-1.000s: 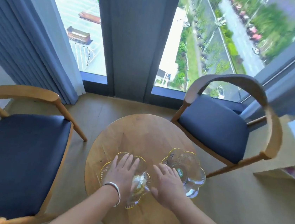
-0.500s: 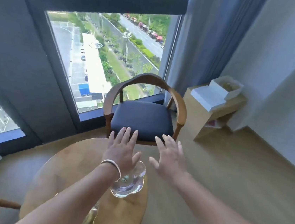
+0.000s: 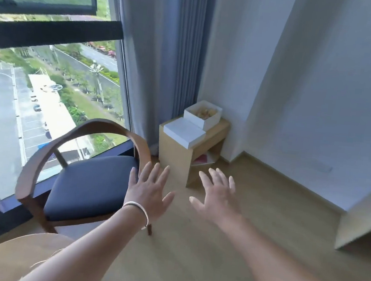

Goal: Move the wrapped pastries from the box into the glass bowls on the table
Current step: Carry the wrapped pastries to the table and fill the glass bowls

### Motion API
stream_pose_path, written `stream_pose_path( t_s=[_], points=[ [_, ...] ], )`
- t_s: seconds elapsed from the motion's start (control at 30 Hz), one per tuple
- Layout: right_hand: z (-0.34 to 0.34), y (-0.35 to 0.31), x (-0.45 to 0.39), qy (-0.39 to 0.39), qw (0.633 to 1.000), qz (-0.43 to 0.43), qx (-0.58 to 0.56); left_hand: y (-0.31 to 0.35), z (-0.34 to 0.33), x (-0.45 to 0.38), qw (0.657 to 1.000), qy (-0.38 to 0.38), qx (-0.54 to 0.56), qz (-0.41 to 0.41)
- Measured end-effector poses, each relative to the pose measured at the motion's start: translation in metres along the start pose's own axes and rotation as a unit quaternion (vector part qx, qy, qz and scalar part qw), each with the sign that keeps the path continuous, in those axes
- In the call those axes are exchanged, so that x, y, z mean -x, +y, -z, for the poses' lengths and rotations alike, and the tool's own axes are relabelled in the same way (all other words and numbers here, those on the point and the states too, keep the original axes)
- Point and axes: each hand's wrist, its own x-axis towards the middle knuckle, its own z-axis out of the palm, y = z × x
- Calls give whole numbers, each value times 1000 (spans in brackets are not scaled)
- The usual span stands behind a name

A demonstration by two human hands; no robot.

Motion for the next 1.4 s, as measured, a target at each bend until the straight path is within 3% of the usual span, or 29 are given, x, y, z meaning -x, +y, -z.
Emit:
stream_pose_path(
  t_s=[0.3,0.63,0.87,1.1,1.4],
  points=[
    [31,170,-26,4,996,-87,4,137,-9,-106,997,17,4,-79],
    [28,289,-77,-1,989,-149,8,220,-45,-237,989,17,2,-145],
    [31,375,-171,-21,982,-187,31,272,-74,-375,985,18,22,-170],
    [40,433,-281,-23,979,-194,56,289,-78,-509,985,29,34,-168],
    [21,442,-407,-40,989,-132,50,241,-95,-600,993,41,45,-97]
  ],
)
